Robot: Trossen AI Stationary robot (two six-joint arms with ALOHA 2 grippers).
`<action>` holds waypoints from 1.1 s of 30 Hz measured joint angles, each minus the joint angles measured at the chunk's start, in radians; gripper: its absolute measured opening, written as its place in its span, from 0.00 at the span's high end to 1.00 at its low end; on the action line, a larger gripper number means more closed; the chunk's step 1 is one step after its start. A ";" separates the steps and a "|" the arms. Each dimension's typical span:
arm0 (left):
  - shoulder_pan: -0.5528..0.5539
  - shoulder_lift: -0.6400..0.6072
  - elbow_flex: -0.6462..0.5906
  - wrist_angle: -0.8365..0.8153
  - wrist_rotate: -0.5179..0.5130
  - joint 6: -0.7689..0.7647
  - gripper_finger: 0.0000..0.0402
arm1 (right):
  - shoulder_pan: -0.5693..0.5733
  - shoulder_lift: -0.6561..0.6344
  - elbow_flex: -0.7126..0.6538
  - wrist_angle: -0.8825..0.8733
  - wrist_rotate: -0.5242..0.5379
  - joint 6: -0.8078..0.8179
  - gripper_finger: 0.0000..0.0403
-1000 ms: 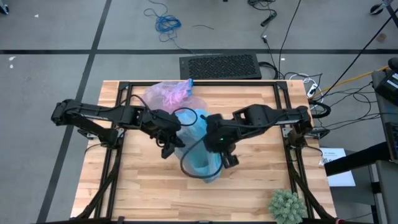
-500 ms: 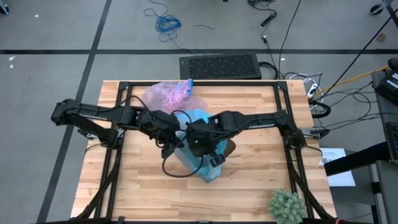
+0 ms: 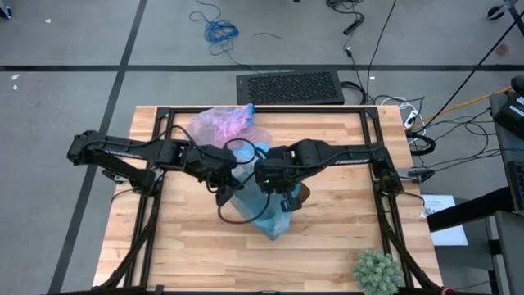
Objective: Place trash/remove bag and relplace
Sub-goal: Insert the new trash bag into the trash bin
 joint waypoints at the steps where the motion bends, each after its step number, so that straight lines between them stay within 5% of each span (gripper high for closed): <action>1: 0.000 0.005 0.000 0.003 0.000 -0.001 1.00 | 0.000 -0.003 0.000 0.000 0.000 0.029 1.00; 13: 0.003 0.005 0.000 -0.004 -0.013 -0.001 1.00 | 0.003 -0.074 -0.002 0.000 -0.008 0.305 1.00; 18: 0.007 0.005 0.000 -0.003 0.001 0.000 1.00 | -0.011 -0.161 -0.002 0.002 -0.174 0.535 1.00; 22: 0.024 0.005 0.000 0.008 -0.013 0.013 1.00 | -0.013 -0.196 0.000 0.083 -0.172 0.722 1.00; 27: 0.046 0.004 0.002 0.088 -0.034 0.131 1.00 | 0.018 -0.193 -0.002 0.288 -0.182 0.726 1.00; 33: 0.044 0.003 0.041 0.093 0.018 0.444 1.00 | 0.064 -0.193 -0.001 0.283 -0.170 0.643 0.99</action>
